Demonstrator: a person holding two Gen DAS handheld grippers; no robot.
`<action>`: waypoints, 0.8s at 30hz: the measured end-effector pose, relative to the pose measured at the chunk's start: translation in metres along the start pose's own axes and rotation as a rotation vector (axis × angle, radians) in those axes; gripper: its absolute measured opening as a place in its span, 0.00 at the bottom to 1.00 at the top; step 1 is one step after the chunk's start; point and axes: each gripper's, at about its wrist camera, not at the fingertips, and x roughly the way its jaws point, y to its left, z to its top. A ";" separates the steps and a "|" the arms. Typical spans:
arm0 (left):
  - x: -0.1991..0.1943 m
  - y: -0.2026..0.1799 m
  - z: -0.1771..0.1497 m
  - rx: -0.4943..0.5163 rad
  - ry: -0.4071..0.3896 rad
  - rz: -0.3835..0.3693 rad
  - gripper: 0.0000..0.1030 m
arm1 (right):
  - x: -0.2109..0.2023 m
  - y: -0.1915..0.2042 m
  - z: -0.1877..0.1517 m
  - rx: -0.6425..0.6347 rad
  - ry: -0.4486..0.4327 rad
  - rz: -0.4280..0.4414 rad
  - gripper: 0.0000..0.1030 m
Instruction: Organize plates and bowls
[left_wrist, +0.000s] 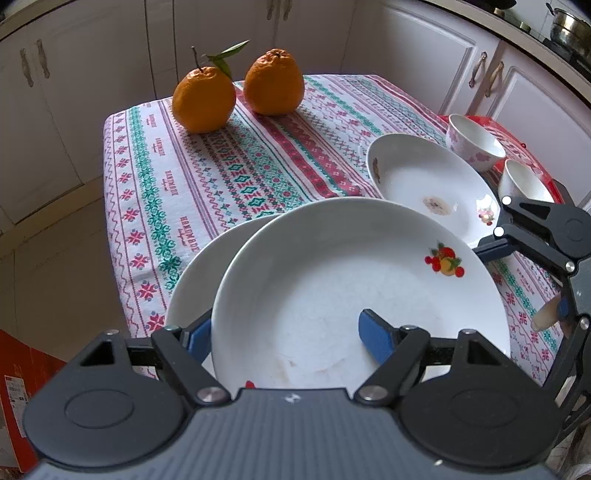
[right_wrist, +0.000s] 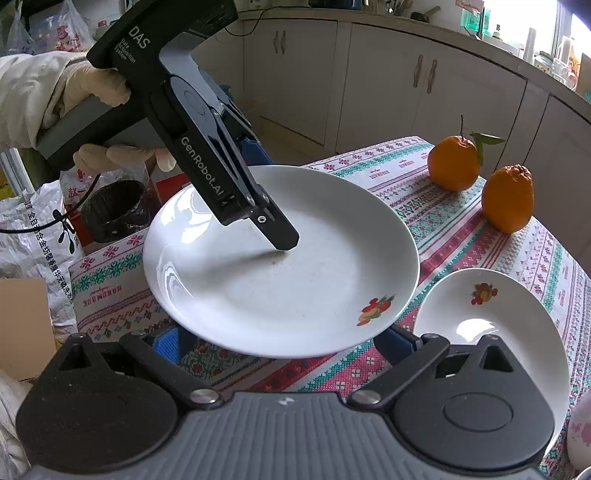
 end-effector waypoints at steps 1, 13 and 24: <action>0.001 0.000 0.000 0.002 0.003 0.001 0.77 | 0.001 0.000 0.001 0.004 0.002 0.002 1.00; 0.009 0.012 -0.001 -0.036 0.040 -0.003 0.77 | 0.005 0.002 0.005 0.015 0.020 -0.001 1.00; 0.000 0.010 0.000 -0.012 0.030 0.037 0.78 | 0.005 0.002 0.005 0.026 0.006 0.006 1.00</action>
